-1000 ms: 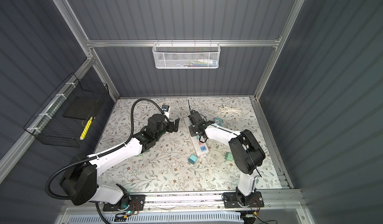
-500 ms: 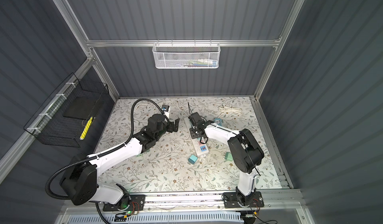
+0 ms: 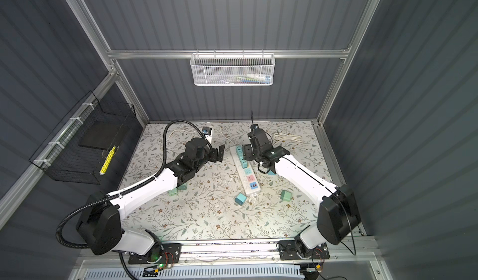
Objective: Insert the plug
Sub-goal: 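Open and raise the right gripper while the left gripper moves to another adapter, then lower the left gripper onto a teal adapter near the strip and grasp it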
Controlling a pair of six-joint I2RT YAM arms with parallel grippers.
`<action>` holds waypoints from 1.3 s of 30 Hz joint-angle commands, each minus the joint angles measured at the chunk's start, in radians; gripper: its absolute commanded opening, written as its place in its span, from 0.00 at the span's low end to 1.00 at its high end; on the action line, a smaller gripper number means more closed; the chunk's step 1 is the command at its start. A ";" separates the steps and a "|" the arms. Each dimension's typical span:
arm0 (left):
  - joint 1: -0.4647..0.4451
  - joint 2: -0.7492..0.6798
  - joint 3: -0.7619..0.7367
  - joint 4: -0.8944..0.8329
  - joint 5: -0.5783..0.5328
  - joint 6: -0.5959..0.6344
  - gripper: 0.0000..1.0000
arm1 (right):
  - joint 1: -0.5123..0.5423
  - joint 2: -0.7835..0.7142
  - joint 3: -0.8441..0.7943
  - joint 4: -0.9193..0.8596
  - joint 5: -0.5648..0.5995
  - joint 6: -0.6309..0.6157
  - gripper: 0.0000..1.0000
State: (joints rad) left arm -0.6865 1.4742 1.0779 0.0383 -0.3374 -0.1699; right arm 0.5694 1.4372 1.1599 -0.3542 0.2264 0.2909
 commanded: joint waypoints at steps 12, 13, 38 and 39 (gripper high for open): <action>-0.027 -0.002 0.001 -0.424 0.133 -0.146 0.93 | -0.074 -0.185 -0.255 0.054 0.061 0.074 0.99; -0.048 0.018 0.015 -0.464 0.121 -0.127 0.93 | -0.082 -0.178 -0.249 0.051 0.040 0.075 0.97; -0.348 0.403 0.375 -0.857 0.245 -0.077 0.94 | -0.164 -0.050 -0.197 0.116 -0.120 0.129 0.92; -0.351 0.411 0.374 -0.852 0.270 -0.077 0.91 | -0.166 -0.051 -0.198 0.116 -0.120 0.129 0.92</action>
State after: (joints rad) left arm -1.0294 1.8603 1.4319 -0.7692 -0.1539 -0.2569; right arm 0.4099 1.3815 0.9432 -0.2466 0.1127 0.4080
